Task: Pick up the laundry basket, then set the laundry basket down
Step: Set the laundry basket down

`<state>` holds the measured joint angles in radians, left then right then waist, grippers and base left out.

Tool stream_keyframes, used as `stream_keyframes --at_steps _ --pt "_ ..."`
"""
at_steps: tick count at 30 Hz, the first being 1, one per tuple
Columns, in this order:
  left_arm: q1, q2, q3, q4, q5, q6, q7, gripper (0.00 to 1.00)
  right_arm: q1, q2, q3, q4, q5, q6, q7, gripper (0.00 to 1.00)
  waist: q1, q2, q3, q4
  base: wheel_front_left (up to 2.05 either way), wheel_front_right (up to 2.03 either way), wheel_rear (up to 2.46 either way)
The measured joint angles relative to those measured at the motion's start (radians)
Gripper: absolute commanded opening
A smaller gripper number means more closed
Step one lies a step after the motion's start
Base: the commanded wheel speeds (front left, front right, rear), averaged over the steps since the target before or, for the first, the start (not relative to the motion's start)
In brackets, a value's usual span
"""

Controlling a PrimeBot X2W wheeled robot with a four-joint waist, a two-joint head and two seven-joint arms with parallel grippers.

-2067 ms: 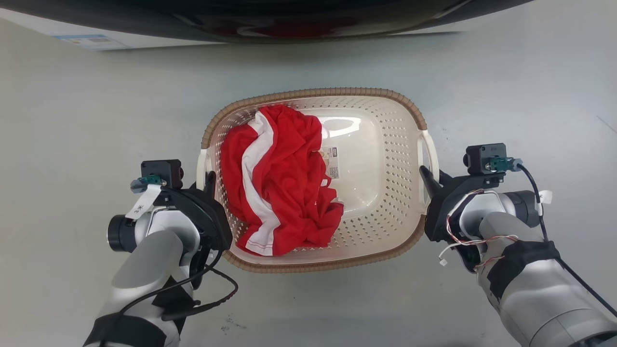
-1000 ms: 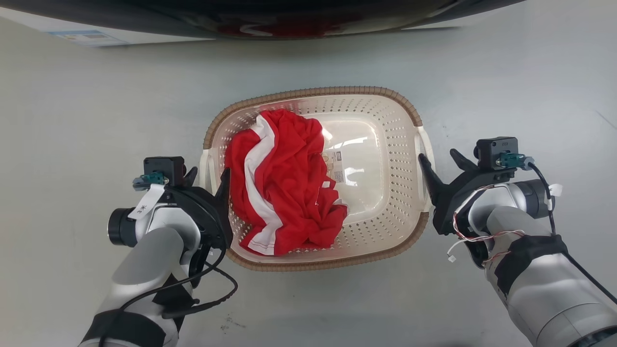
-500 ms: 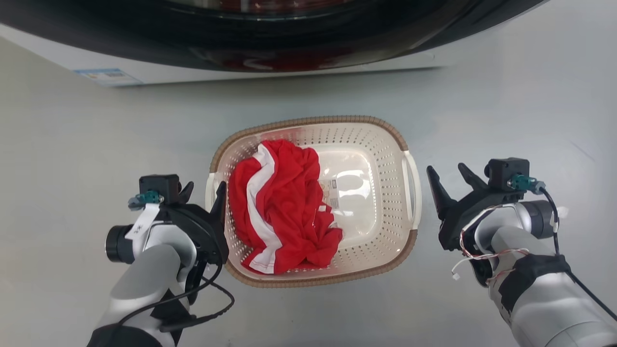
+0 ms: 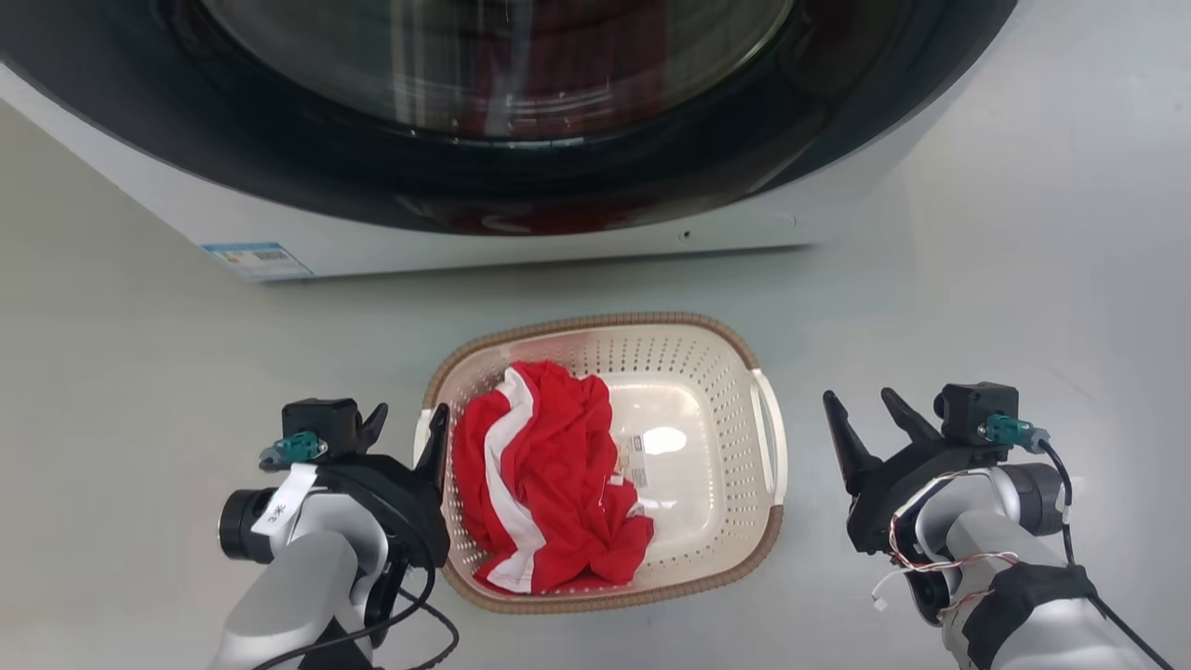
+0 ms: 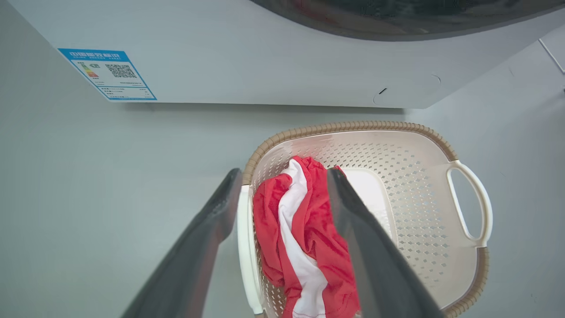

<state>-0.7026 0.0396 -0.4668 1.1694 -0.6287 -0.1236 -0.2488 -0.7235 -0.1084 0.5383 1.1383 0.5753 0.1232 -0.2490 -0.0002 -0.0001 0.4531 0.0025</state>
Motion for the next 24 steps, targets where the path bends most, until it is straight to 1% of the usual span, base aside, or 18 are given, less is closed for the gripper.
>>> stream_keyframes --at_steps 6,7,11,14,21,24 --pt "0.057 0.020 0.005 -0.055 0.001 0.000 -0.001 1.00 0.060 -0.001 -0.034 -0.077 0.007 0.000 0.000 1.00 0.0000 0.0000 -0.084 -0.001 0.00 0.00 0.00" --pt "0.057 0.020 0.005 -0.055 0.001 0.000 -0.001 1.00 0.060 -0.001 -0.034 -0.077 0.007 0.000 0.000 1.00 0.0000 0.0000 -0.084 -0.001 0.00 0.00 0.00" --pt "0.102 0.029 0.026 -0.114 0.004 0.000 -0.001 1.00 0.109 -0.007 -0.059 -0.128 0.008 -0.004 0.000 1.00 0.0000 0.0000 -0.140 -0.003 0.00 0.00 0.00" --pt "0.138 0.039 0.035 -0.163 0.012 0.003 -0.001 1.00 0.150 -0.013 -0.078 -0.174 0.007 -0.021 0.000 1.00 0.0000 0.0001 -0.181 -0.004 0.00 0.00 0.00" --pt "0.221 0.072 0.066 -0.306 0.037 0.040 -0.001 1.00 0.241 -0.036 -0.120 -0.316 -0.011 -0.059 0.000 1.00 0.0000 0.0001 -0.268 -0.006 0.00 0.00 0.00" --pt "0.265 0.086 0.076 -0.380 0.067 0.061 -0.001 1.00 0.277 -0.043 -0.133 -0.384 -0.025 -0.078 0.000 1.00 0.0000 0.0000 -0.301 -0.007 0.00 0.00 0.00"
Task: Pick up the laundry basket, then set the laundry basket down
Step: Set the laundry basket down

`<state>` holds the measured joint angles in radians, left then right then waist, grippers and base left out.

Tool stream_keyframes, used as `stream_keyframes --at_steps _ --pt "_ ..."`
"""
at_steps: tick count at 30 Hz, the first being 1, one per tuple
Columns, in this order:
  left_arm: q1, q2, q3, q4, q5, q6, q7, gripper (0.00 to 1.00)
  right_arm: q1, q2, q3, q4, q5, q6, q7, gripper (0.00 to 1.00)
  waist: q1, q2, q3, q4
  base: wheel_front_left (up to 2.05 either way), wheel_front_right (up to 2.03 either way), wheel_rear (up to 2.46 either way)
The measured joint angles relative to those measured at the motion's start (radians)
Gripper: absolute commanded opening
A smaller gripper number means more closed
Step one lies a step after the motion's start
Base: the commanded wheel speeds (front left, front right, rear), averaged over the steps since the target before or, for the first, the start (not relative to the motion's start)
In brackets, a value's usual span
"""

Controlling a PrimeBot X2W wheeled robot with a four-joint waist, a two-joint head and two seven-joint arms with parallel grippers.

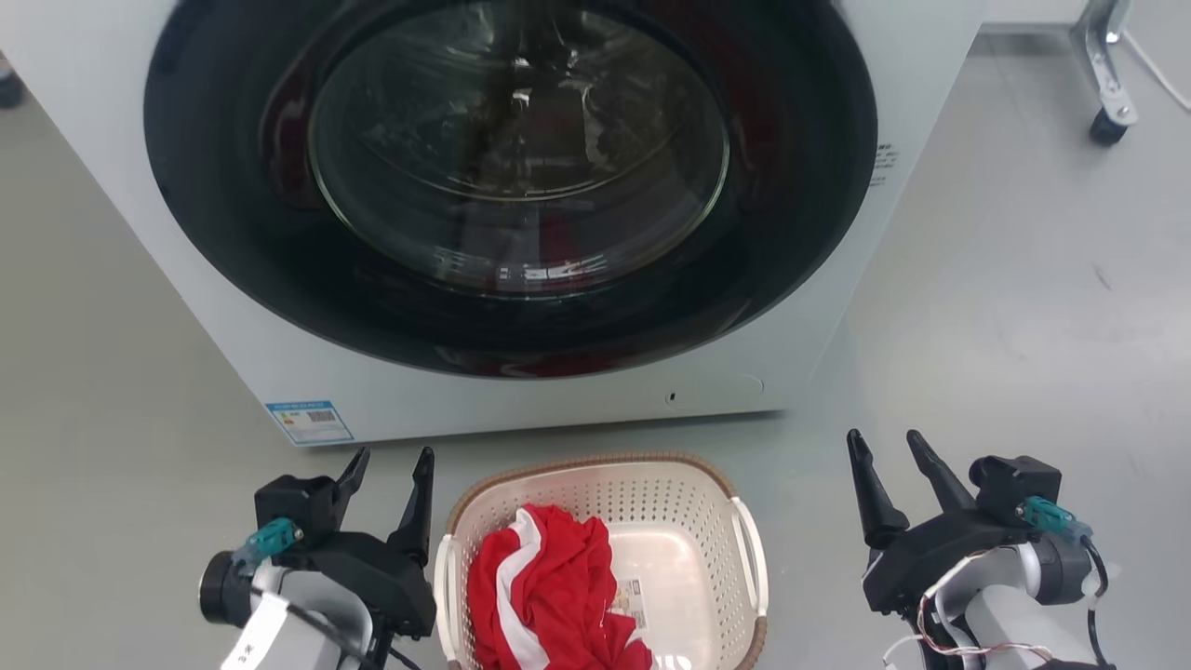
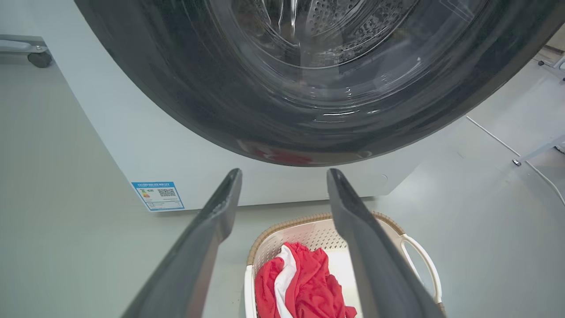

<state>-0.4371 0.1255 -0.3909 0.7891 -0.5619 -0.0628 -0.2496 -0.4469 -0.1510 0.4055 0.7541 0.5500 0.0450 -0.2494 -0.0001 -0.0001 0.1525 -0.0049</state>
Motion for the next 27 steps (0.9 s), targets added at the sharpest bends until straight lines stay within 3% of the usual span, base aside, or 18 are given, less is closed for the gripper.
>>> stream_keyframes --at_steps 17,27 --pt "0.295 0.040 0.055 -0.495 0.103 0.117 0.000 1.00 0.251 -0.045 -0.071 -0.420 -0.114 -0.100 0.000 1.00 0.0001 0.0001 -0.125 -0.004 0.00 0.00 0.00" --pt "0.437 0.061 0.093 -0.649 0.143 0.160 0.000 1.00 0.383 -0.060 -0.113 -0.588 -0.149 -0.134 -0.001 1.00 0.0001 0.0001 -0.156 -0.009 0.00 0.00 0.00"
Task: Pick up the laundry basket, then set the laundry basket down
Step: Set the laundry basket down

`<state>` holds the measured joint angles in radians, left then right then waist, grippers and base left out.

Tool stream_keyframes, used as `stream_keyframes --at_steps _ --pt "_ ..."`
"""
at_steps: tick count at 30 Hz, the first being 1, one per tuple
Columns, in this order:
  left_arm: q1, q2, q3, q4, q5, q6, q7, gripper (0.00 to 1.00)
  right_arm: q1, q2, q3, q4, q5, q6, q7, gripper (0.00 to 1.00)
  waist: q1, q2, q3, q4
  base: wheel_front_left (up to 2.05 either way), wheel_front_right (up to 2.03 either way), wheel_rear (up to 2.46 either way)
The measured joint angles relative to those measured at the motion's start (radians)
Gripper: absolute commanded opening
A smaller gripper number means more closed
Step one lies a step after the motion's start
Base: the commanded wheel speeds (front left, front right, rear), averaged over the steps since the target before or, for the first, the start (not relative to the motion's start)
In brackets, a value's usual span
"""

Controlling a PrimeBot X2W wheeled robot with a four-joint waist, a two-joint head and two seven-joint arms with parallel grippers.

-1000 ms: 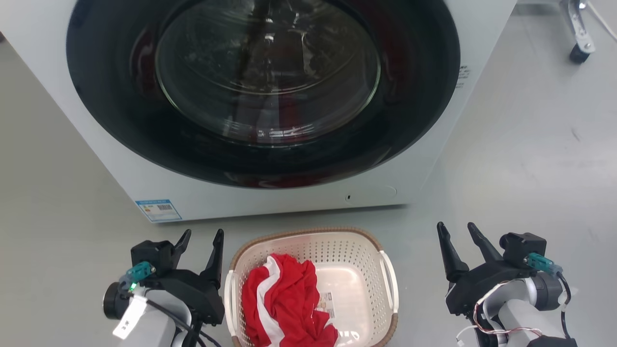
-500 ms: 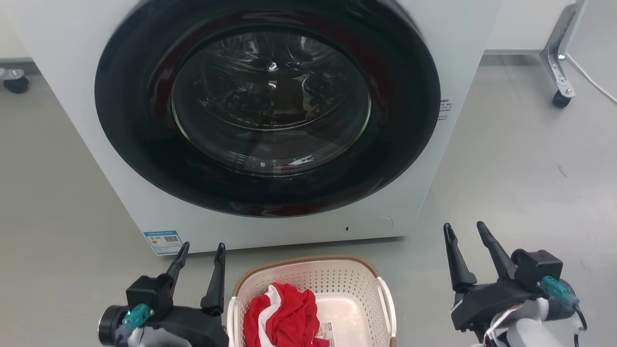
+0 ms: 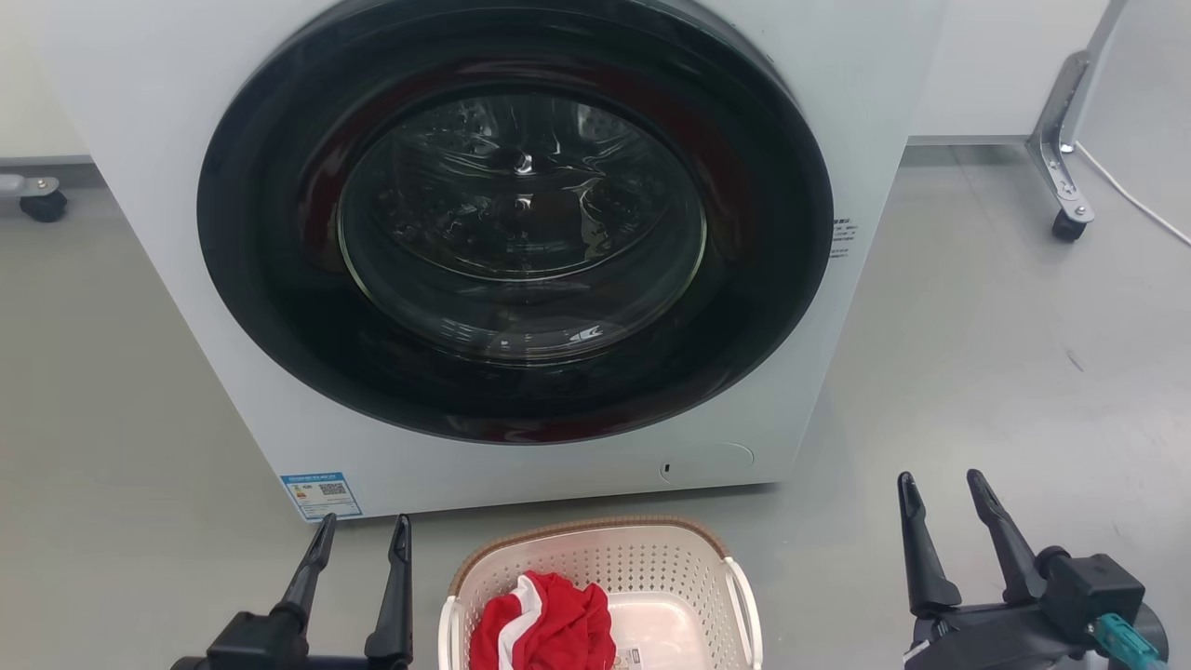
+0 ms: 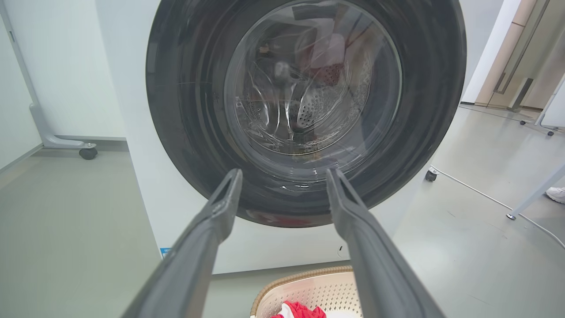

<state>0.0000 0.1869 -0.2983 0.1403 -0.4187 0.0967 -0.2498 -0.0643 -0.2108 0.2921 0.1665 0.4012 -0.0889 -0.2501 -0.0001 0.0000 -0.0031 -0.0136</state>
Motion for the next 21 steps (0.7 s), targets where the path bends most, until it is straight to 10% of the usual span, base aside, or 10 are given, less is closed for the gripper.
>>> stream_keyframes --at_steps 21 --pt "0.075 0.007 0.041 -0.098 0.050 0.019 0.020 1.00 0.063 -0.004 -0.027 -0.108 -0.032 -0.018 -0.002 1.00 0.0001 -0.0001 0.002 0.000 0.00 0.00 0.00"
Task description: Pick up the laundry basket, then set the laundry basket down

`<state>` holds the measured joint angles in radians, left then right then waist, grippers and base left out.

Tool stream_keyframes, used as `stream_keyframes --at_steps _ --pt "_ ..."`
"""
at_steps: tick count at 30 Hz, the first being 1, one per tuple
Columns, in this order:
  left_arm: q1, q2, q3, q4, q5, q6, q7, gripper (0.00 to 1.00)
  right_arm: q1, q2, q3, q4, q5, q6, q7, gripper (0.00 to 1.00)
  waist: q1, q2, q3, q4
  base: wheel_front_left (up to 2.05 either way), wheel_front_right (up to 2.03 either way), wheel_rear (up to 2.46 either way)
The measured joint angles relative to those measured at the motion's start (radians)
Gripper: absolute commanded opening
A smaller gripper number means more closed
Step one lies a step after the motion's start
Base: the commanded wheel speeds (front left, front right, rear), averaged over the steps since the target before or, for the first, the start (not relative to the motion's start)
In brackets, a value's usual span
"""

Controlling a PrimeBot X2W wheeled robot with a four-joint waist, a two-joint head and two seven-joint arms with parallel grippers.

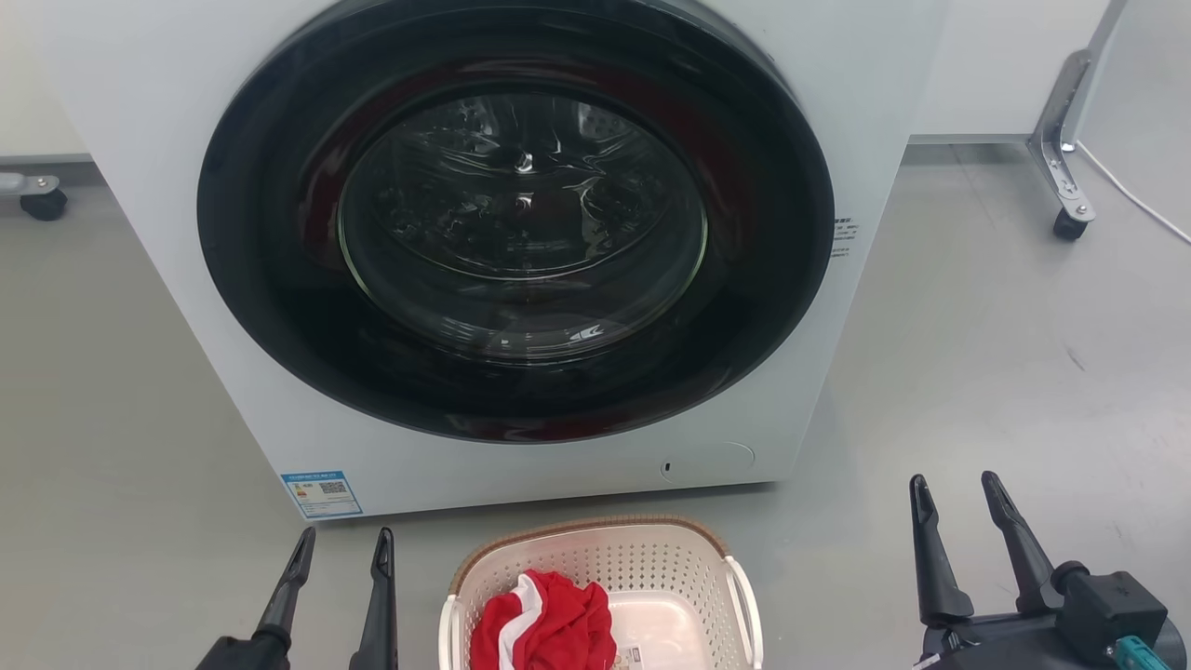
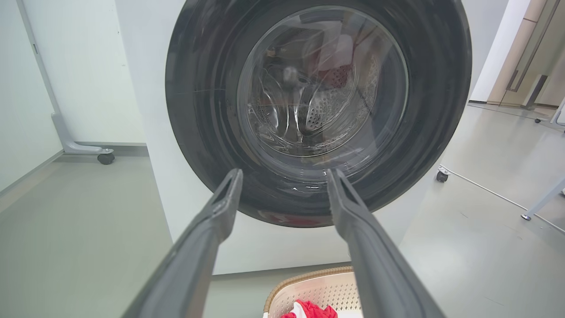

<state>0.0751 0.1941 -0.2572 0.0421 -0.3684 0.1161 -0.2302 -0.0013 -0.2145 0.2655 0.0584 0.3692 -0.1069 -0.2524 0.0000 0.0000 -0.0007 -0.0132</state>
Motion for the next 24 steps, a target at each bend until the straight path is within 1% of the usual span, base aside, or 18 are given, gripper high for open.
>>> stream_keyframes --at_steps 16,17,20,24 --pt "0.016 -0.019 0.015 -0.029 0.021 0.007 0.046 1.00 0.014 0.000 -0.005 -0.018 0.000 -0.003 0.005 1.00 0.0000 0.0000 0.000 0.007 0.00 0.00 0.00" --pt "0.016 -0.019 0.015 -0.028 0.023 0.007 0.049 0.00 0.014 0.000 -0.004 -0.016 0.000 -0.003 0.005 0.00 0.0000 0.0000 0.000 0.007 0.00 0.00 0.00" --pt "0.022 -0.025 0.011 0.005 0.018 0.007 0.050 0.00 0.026 0.011 0.004 0.015 0.001 -0.003 0.006 0.00 0.0000 0.0001 0.000 0.008 0.00 0.00 0.00" --pt "0.032 -0.029 0.014 0.017 0.009 0.006 0.053 0.00 0.039 0.020 0.001 0.027 0.008 -0.001 0.010 0.00 0.0000 0.0001 0.000 0.008 0.00 0.00 0.00"
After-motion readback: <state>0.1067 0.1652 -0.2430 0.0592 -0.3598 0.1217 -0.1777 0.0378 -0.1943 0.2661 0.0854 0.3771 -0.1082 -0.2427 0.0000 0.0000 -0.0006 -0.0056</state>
